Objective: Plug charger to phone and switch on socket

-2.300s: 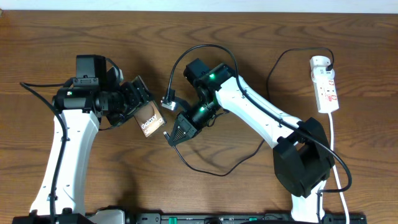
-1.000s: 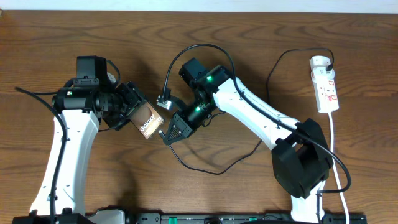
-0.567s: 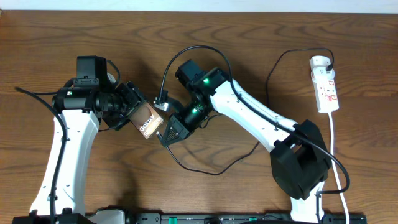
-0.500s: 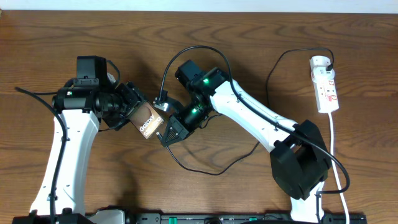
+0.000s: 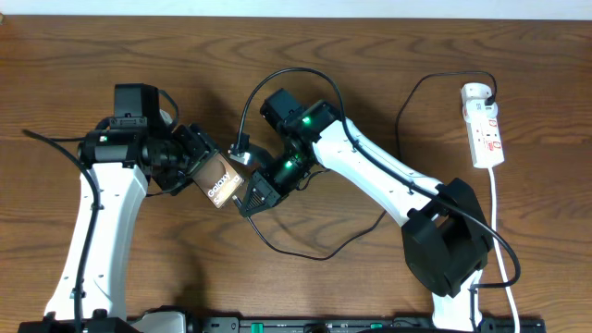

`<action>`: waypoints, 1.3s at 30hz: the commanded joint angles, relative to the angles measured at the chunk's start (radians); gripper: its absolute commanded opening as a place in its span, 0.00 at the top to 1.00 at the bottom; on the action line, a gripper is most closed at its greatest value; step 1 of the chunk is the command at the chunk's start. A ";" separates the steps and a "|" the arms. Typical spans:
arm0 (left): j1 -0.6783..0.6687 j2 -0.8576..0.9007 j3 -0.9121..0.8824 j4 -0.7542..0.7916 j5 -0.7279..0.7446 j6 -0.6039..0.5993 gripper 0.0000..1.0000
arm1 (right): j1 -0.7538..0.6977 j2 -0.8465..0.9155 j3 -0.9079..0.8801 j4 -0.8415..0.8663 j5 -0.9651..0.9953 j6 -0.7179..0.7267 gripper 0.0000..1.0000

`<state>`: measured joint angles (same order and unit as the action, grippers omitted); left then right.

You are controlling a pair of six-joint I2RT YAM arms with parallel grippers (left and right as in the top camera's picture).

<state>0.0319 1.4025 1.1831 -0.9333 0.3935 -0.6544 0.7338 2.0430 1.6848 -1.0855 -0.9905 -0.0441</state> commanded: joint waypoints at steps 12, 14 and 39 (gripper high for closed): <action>-0.050 -0.005 -0.002 0.015 0.017 0.041 0.93 | 0.006 0.007 -0.005 0.005 -0.003 0.021 0.99; -0.050 -0.005 -0.002 0.018 0.016 0.082 0.93 | 0.005 0.007 -0.005 0.005 -0.003 0.021 0.99; -0.050 -0.005 -0.002 0.042 0.017 0.118 0.93 | -0.012 0.007 -0.005 0.074 -0.002 0.098 0.99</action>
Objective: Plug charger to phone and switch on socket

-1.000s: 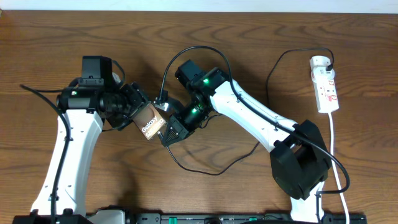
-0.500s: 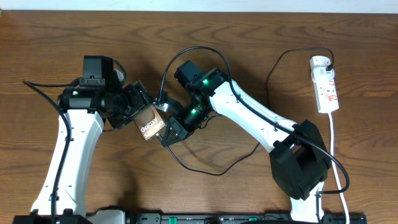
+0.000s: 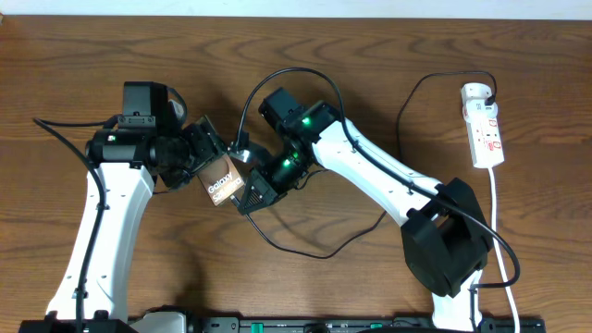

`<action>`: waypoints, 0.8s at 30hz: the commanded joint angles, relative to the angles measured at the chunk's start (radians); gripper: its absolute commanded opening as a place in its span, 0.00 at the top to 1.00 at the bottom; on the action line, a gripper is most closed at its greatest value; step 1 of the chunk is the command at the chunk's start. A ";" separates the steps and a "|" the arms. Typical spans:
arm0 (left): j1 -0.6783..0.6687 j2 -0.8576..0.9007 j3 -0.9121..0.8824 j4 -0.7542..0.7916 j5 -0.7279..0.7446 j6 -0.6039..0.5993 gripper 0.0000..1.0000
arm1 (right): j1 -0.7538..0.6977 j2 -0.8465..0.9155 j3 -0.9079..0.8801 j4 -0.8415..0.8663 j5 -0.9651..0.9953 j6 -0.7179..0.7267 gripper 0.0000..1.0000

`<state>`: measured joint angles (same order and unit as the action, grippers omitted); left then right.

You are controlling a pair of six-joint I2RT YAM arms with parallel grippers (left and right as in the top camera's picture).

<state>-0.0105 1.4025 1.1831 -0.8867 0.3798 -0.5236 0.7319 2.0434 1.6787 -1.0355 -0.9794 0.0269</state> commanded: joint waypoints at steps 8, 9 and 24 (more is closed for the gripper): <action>-0.008 -0.005 -0.002 -0.002 0.030 -0.012 0.93 | -0.011 0.006 0.001 0.035 -0.013 0.033 0.99; -0.008 -0.005 -0.002 -0.002 0.030 -0.012 0.93 | -0.012 0.006 0.001 0.040 -0.013 0.042 0.99; -0.008 -0.005 -0.002 -0.001 0.030 -0.012 0.93 | -0.014 0.006 0.001 0.127 -0.013 0.119 0.99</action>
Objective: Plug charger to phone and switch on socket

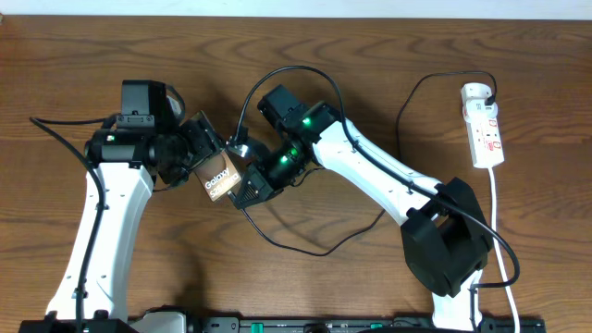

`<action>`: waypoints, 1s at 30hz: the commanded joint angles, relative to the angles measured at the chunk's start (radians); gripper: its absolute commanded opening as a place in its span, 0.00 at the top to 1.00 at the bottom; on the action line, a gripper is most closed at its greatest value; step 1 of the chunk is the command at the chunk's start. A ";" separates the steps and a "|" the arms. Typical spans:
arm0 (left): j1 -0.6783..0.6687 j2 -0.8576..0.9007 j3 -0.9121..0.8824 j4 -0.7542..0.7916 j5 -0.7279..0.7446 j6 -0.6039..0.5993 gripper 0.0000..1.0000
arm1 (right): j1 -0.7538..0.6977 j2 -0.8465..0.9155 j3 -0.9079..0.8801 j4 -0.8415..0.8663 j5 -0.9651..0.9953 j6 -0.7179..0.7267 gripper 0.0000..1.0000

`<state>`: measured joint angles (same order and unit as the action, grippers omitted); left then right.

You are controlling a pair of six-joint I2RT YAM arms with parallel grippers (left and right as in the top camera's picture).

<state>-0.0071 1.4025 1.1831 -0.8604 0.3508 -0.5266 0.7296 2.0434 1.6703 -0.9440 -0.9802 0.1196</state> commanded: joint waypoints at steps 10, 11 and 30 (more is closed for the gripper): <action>-0.011 -0.005 -0.002 -0.028 0.060 -0.010 0.93 | -0.022 0.006 0.010 0.066 0.036 0.068 0.99; -0.011 -0.005 -0.002 -0.028 0.060 -0.009 0.92 | -0.023 0.006 0.010 0.072 0.035 0.068 0.99; -0.012 -0.005 -0.002 -0.028 0.060 -0.009 0.93 | -0.037 0.006 0.010 0.093 0.035 0.075 0.99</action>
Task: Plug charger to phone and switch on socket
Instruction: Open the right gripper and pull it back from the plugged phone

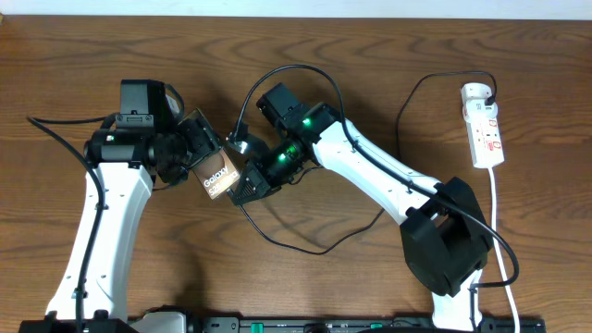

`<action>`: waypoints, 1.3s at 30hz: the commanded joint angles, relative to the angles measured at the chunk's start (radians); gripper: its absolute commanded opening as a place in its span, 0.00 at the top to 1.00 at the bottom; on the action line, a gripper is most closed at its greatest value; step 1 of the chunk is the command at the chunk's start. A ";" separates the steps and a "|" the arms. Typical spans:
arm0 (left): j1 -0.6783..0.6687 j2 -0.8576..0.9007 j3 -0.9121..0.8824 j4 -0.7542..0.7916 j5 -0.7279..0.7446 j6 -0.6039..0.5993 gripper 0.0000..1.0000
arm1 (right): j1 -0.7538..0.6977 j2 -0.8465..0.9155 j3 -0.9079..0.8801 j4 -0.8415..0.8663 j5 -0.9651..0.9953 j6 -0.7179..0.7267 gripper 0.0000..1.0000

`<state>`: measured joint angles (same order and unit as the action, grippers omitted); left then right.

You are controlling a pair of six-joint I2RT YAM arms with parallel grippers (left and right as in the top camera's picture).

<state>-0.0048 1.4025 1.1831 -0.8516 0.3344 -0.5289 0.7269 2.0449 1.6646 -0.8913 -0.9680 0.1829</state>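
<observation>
The phone, tan-faced with a "Galaxy" label, is tilted and held off the table by my left gripper, which is shut on its upper-left part. My right gripper sits against the phone's lower-right end. It appears shut on the charger plug, which the fingers hide. The black charger cable trails from that gripper, loops across the table and runs up to the white socket strip at the far right. A white adapter is plugged into the strip's top.
A second black cable arcs over my right arm's wrist, ending in a silver connector just above the phone. The strip's white lead runs down the right edge. The right arm's base stands at lower right.
The phone and both grippers have shifted slightly up and to the left. The right gripper stays pressed at the phone's lower-right end.
The left gripper first held the phone lower and further left, with the right gripper just off its lower-right end. The two then came together. Since then the pair has stayed joined and sits a little higher.
</observation>
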 commanded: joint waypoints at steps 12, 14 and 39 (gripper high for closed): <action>-0.013 -0.005 -0.002 -0.020 0.064 -0.006 0.93 | -0.034 0.005 0.015 0.031 0.023 0.010 0.58; -0.013 -0.005 -0.002 -0.018 0.064 -0.006 0.93 | -0.034 0.005 0.015 0.028 0.023 0.003 0.24; -0.014 0.075 -0.002 -0.042 -0.209 -0.030 0.92 | -0.118 0.005 0.015 -0.075 0.330 0.030 0.01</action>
<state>-0.0181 1.4261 1.1831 -0.8909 0.1596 -0.5499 0.6380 2.0468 1.6665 -0.9466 -0.7338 0.1955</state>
